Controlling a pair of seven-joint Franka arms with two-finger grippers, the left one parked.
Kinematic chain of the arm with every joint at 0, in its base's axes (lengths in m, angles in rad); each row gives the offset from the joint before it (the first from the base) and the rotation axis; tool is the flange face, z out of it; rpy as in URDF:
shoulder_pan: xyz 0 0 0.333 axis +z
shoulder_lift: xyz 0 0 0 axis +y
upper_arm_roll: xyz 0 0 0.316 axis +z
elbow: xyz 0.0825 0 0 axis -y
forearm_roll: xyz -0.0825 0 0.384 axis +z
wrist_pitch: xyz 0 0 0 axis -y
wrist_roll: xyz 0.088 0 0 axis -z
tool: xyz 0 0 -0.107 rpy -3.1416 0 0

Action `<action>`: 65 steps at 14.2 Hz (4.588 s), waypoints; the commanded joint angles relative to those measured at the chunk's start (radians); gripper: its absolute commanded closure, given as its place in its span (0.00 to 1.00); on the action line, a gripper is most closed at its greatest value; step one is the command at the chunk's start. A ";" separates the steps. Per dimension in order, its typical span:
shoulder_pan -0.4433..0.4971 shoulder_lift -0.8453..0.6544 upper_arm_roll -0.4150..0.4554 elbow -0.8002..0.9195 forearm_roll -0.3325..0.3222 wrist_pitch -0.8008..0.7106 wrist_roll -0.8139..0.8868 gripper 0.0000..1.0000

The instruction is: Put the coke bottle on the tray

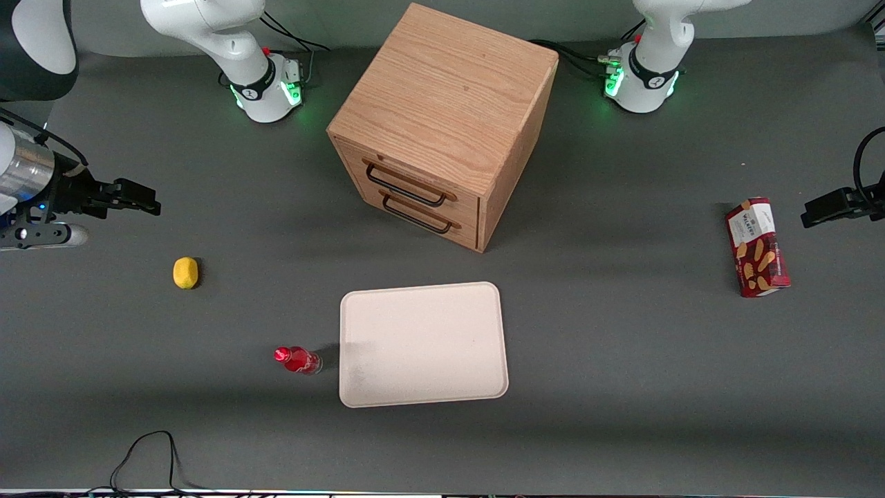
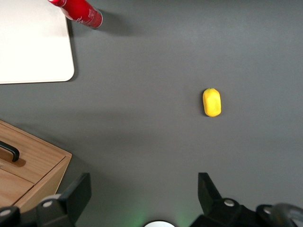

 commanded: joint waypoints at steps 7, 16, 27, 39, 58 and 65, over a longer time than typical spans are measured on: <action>-0.032 0.043 0.014 0.090 0.020 -0.071 -0.034 0.00; -0.024 0.077 0.014 0.135 0.021 -0.111 -0.023 0.00; 0.014 0.402 0.028 0.493 0.069 -0.169 0.047 0.00; 0.077 0.710 0.120 0.670 0.058 0.110 0.222 0.00; 0.103 0.874 0.119 0.704 0.004 0.268 0.233 0.13; 0.103 0.876 0.119 0.709 0.004 0.264 0.245 0.74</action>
